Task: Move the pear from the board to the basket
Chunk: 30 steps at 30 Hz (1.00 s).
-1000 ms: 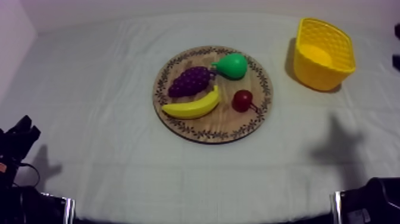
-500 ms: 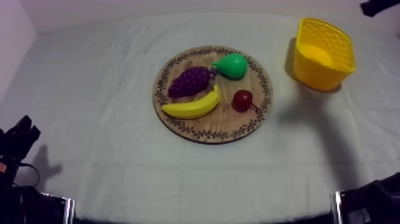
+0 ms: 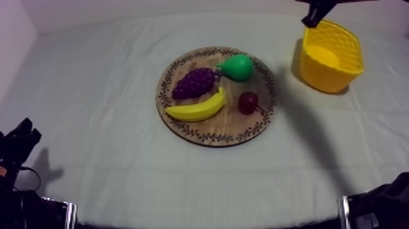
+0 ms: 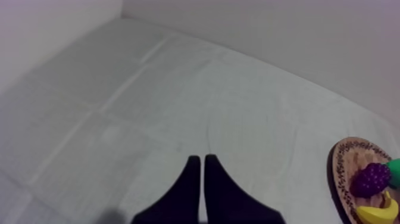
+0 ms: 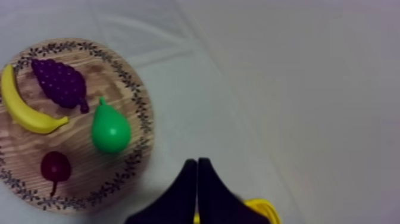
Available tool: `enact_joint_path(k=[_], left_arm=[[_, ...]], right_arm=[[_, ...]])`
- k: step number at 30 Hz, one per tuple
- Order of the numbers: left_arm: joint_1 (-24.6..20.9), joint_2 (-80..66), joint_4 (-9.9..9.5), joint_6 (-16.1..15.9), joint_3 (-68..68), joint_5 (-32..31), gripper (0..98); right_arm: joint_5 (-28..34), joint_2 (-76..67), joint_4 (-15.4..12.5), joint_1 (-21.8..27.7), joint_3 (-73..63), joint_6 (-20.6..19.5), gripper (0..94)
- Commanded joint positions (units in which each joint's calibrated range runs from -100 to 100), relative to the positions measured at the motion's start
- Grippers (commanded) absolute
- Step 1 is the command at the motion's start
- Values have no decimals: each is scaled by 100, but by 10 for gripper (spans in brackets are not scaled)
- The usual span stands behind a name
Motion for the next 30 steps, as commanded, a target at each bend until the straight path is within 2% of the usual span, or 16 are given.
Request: enact_joint_path(k=[1,5,10,20,22,26,27,30], left_arm=[[-3,-4,-2,-1,4,1,1],[-3,-4,-2,0,4,1,1],[-3,-4,-2,-1,4,1,1],[-3,-4,-2,-1,4,1,1],[-3,-4,-2,-1,4,1,1],[-3,-4,-2,-1,4,1,1],[-3,-4,-2,-1,4,1,1],[-3,-4,-2,-1,4,1,1]], right_arm=[[84,404,-18,-82,-125,15,8],[119,925,-48,-195,-356,40,8],[3,1391,89,-340,-416,-87,8],[-282,1517,235,-472,84,-163,39],[-340,1489,268,-495,197,-174,142],[-519,1424,336,-534,412,-223,594],[-545,1410,318,-538,446,-197,678],[-641,1377,243,-536,527,-81,808]])
